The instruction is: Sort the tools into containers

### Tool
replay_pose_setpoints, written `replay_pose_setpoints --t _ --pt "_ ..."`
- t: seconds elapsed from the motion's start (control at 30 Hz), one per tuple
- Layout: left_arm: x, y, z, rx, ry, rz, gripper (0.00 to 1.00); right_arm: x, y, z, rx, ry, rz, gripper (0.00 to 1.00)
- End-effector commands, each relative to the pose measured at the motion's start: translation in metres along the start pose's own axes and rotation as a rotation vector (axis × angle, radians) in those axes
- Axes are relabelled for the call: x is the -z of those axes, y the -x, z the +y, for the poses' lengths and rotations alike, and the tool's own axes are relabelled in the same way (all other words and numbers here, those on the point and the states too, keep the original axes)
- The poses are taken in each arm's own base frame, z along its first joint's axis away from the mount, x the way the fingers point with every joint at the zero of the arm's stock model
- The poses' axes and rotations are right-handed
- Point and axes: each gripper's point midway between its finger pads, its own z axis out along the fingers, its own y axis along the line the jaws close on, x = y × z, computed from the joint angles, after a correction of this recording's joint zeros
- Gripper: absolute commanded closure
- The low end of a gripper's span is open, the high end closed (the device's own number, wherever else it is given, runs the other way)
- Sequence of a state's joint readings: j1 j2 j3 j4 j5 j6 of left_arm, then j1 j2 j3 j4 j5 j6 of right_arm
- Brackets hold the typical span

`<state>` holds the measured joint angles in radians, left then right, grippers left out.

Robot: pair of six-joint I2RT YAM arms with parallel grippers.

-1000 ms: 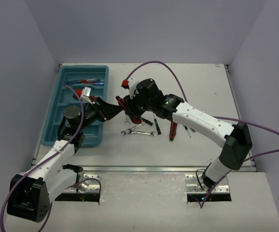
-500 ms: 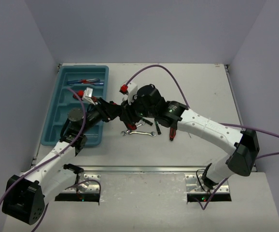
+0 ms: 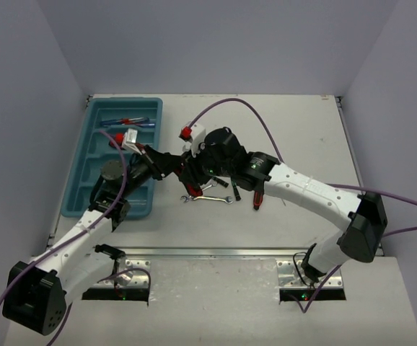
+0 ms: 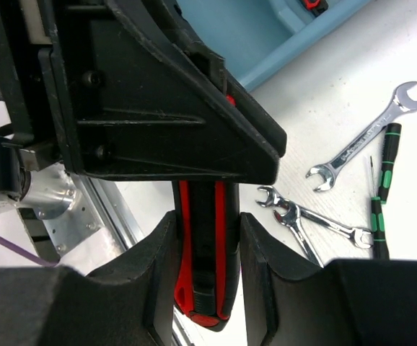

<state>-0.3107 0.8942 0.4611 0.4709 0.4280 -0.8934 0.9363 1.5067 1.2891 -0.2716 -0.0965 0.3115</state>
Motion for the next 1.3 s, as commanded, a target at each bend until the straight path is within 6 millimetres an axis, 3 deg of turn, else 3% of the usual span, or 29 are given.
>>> replay_pose_setpoints --t 0.0,0.03,0.07,0.17,0.2,0.27,0.3,0.33,0.43,0.53,0.67,0.8,0.83,0.93,1.07,1.1,1.17,1.23,1.27 --pt "-0.006 0.013 -0.023 -0.023 -0.04 -0.007 1.0 -0.008 0.046 0.005 -0.01 0.007 -0.125 0.97" --pt "-0.01 0.018 -0.02 -0.02 0.002 -0.005 1.0 -0.009 0.044 0.004 -0.013 0.006 -0.121 0.94" --pt "-0.012 0.026 -0.02 -0.03 0.025 -0.03 1.0 -0.01 0.042 0.004 -0.017 0.007 -0.12 0.83" --pt "-0.015 0.051 0.008 -0.03 0.211 -0.11 1.0 -0.008 0.035 -0.003 -0.027 -0.029 -0.11 0.13" --pt "-0.016 0.059 0.017 -0.026 0.258 -0.126 1.0 -0.008 0.031 -0.008 -0.029 -0.058 -0.096 0.01" --pt "-0.012 0.08 0.031 -0.011 0.335 -0.169 1.0 -0.001 0.025 -0.021 -0.029 -0.131 -0.082 0.01" --pt "-0.007 0.108 0.038 0.0 0.37 -0.232 1.0 0.011 0.026 -0.033 -0.023 -0.203 -0.094 0.01" --pt "-0.002 0.12 0.045 0.014 0.401 -0.255 1.0 0.016 0.016 -0.042 -0.021 -0.246 -0.081 0.01" --pt "0.017 0.184 0.069 0.025 0.536 -0.419 1.0 0.047 0.003 -0.062 -0.015 -0.352 -0.096 0.01" --pt "0.045 0.228 0.11 0.059 0.718 -0.569 1.0 0.07 -0.01 -0.081 -0.021 -0.452 -0.093 0.01" --pt "0.069 0.275 0.185 0.164 0.891 -0.705 1.0 0.094 -0.035 -0.099 -0.068 -0.509 -0.08 0.01" --pt "0.061 0.289 0.243 0.228 0.953 -0.683 1.0 0.105 -0.05 -0.099 -0.073 -0.498 -0.068 0.01" --pt "0.06 0.288 0.243 0.229 0.949 -0.678 1.0 0.107 -0.049 -0.098 -0.072 -0.496 -0.073 0.01" --pt "0.055 0.271 0.278 0.297 0.983 -0.65 1.0 0.115 -0.055 -0.1 -0.062 -0.506 -0.068 0.01" --pt "0.056 0.254 0.291 0.335 0.983 -0.657 0.98 0.118 -0.059 -0.105 -0.054 -0.533 -0.059 0.01" --pt "0.056 0.253 0.291 0.337 0.98 -0.653 0.91 0.117 -0.06 -0.106 -0.055 -0.539 -0.052 0.01" --pt "0.056 0.249 0.294 0.346 0.986 -0.638 0.65 0.115 -0.062 -0.112 -0.073 -0.55 -0.035 0.01" --pt "0.055 0.249 0.292 0.352 0.978 -0.627 0.48 0.115 -0.07 -0.119 -0.113 -0.572 0.005 0.01" --pt "0.054 0.248 0.287 0.357 0.967 -0.614 0.34 0.115 -0.076 -0.128 -0.156 -0.586 0.044 0.01"
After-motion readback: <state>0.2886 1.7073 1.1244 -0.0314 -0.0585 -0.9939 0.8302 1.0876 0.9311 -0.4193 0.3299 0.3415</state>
